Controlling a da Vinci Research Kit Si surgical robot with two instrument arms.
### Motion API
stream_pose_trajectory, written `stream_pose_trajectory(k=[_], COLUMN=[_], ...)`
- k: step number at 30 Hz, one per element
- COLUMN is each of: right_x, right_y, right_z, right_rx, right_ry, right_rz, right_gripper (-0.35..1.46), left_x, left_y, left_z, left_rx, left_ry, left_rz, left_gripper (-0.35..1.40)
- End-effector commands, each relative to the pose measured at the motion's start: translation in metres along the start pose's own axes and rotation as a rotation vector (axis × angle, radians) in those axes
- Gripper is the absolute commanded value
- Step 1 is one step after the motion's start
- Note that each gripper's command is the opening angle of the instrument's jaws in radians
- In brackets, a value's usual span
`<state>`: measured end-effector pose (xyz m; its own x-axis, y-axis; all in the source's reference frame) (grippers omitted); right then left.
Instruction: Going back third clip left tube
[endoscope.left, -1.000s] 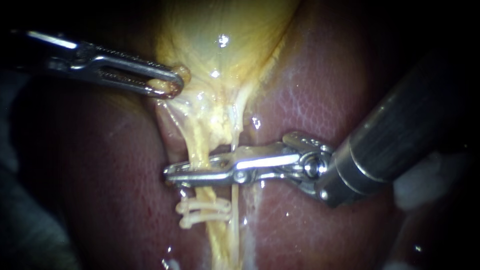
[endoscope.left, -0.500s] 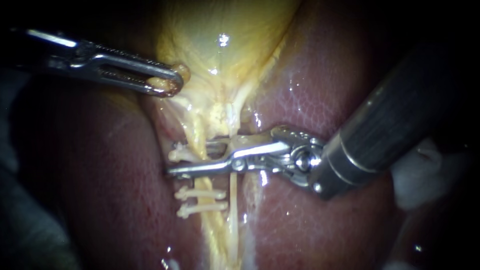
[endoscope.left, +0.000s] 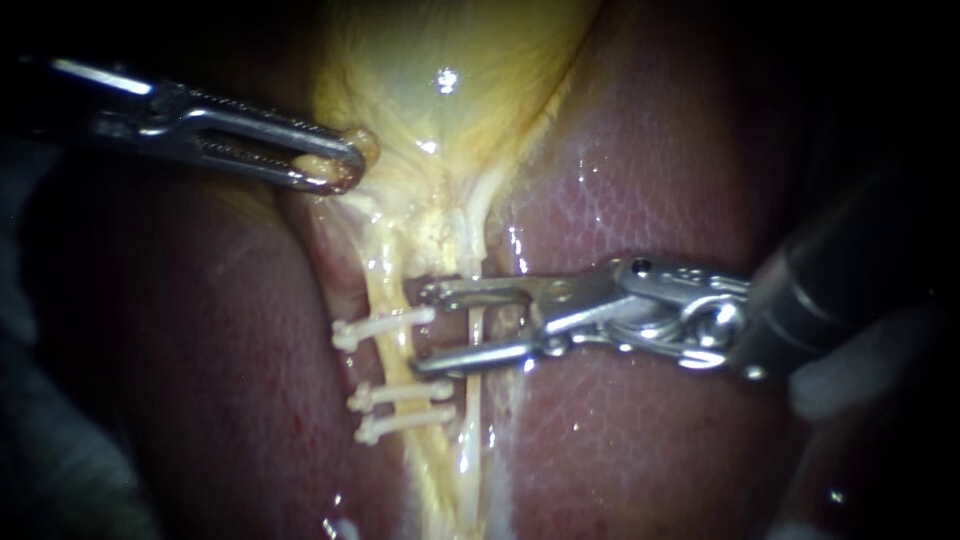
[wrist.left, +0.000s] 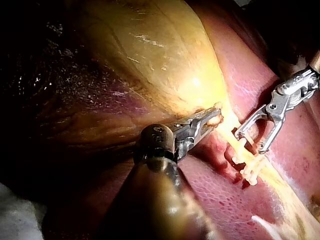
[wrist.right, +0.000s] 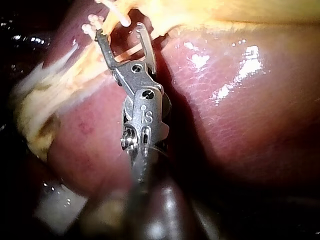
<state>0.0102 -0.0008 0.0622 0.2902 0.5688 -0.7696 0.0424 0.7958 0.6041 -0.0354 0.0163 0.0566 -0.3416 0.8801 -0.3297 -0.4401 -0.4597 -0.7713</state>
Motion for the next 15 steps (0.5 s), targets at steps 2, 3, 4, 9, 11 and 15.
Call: stream_pose_trajectory(k=[2,3,4,9,11,15], right_x=[0.0009,0.0013,0.0016,0.0035,0.0039,0.0041], right_y=[-0.0011,-0.0015,-0.0019,-0.0033,-0.0034,-0.0034], right_z=[-0.0019,-0.0027,-0.0034,-0.0072,-0.0081,-0.0096], right_rx=[-0.003,-0.007,-0.012,-0.039,-0.048,-0.062], right_ry=[-0.006,-0.007,-0.008,-0.065,-0.103,-0.117], right_rz=[-0.067,-0.097,-0.121,-0.206,-0.221,-0.236], right_gripper=[0.50,0.50,0.50,0.50,0.50,0.50], left_x=[0.0000,0.0000,0.0000,0.0000,0.0000,0.0000], left_y=[-0.0001,-0.0001,-0.0001,-0.0002,-0.0002,-0.0003], left_z=[0.0000,0.0000,0.0000,0.0000,-0.0001,0.0000], left_rx=[0.000,0.000,0.000,-0.001,-0.001,0.002], left_ry=[0.000,0.000,0.000,0.000,0.000,0.001], left_rz=[0.000,0.000,0.000,0.000,0.000,0.000], left_gripper=[-0.35,-0.35,-0.35,-0.35,-0.35,-0.35])
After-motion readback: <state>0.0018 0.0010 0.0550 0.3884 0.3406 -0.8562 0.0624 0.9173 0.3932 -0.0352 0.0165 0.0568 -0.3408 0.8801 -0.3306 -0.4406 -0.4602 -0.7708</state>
